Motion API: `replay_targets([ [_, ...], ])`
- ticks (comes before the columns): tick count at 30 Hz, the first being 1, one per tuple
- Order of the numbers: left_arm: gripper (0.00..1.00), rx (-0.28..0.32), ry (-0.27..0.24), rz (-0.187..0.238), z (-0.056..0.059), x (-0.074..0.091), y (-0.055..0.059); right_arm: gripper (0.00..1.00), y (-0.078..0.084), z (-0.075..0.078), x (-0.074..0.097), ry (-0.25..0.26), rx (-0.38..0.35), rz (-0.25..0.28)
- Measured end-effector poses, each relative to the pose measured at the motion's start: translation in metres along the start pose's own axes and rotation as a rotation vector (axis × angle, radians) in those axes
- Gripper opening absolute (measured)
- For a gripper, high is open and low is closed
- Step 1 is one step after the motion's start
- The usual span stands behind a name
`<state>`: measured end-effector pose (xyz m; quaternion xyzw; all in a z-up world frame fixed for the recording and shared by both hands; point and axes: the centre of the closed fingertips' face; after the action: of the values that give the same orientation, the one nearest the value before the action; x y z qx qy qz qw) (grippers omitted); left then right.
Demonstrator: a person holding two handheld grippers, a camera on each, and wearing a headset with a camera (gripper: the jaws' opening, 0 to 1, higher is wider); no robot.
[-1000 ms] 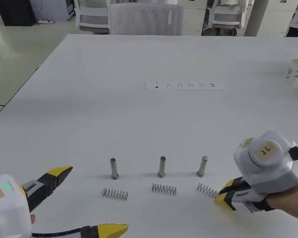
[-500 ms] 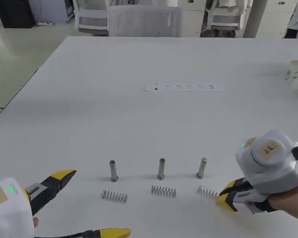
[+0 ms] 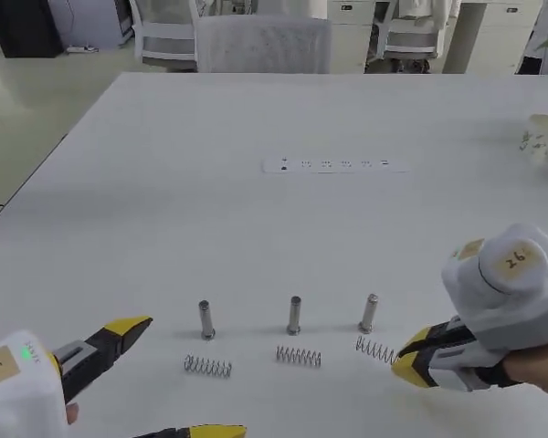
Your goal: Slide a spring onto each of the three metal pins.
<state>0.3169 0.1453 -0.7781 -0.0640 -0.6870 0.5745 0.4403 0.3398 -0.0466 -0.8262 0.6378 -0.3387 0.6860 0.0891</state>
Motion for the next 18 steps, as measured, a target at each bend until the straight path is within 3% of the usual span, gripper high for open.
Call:
replay_targets([
  [18, 0.76, -0.073, 0.077, 0.004, 0.017, -0.012, -0.013, 0.08, -0.018, -0.025, 0.012, -0.065, 0.065, 0.029],
])
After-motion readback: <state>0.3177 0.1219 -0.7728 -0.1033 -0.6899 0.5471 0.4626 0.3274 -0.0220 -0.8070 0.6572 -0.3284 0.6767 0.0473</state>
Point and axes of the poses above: the centre of the closed fingertips' face, and the gripper's own axes: x roughly backward along the fingers, z roughly to its right, y roughly out of its underside, and after that the axes turned 15 degrees about -z, right-handed
